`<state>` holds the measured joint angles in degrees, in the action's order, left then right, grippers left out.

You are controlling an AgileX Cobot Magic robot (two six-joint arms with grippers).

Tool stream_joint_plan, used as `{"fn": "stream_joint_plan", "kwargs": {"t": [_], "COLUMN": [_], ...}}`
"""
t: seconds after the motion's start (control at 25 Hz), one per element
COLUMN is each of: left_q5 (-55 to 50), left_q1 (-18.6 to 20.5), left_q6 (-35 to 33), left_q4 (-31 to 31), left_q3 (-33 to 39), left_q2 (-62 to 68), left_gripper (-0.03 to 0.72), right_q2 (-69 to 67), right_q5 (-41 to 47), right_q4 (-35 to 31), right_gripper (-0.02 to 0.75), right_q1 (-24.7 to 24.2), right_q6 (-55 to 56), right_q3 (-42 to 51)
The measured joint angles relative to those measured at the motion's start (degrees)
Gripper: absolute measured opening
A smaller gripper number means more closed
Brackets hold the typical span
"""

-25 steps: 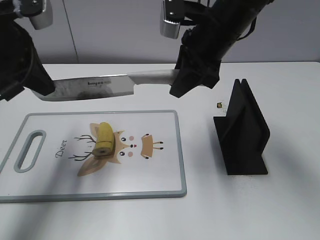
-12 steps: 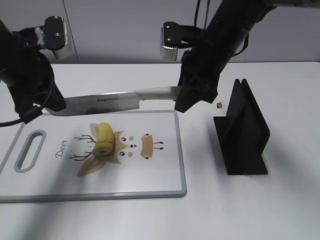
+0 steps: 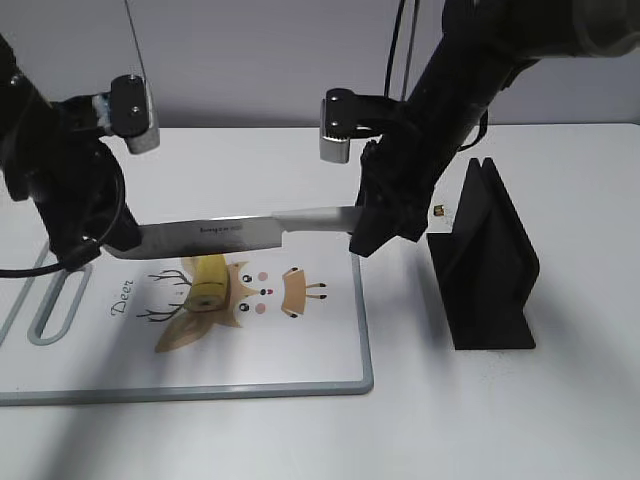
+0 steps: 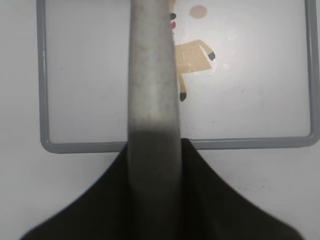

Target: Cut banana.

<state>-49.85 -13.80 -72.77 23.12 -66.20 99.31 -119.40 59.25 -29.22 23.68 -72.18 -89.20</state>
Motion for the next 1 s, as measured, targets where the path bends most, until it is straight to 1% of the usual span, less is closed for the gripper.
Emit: {"fn": "stream_joint_plan", "kwargs": {"t": [0.2, 0.4, 1.0], "left_q5": [3.60, 5.59, 6.50], "left_q1": [-0.12, -0.12, -0.12], "left_q6": [-0.11, -0.11, -0.28], "left_q4": [0.17, 0.34, 0.93], "left_q3": [2.52, 2.68, 2.72], "left_q2": [0.35, 1.55, 4.14], "left_gripper": [0.000, 0.000, 0.000], "right_q2": [-0.30, -0.80, -3.07], "right_q5": [-2.65, -4.05, -5.51], "right_q4": [0.19, 0.59, 0.75], "right_gripper": [0.174, 0.174, 0.180], "right_q1": [0.18, 0.18, 0.18], "right_q6": [-0.25, -0.42, -0.42], "right_q3": [1.10, 1.20, 1.20]}}
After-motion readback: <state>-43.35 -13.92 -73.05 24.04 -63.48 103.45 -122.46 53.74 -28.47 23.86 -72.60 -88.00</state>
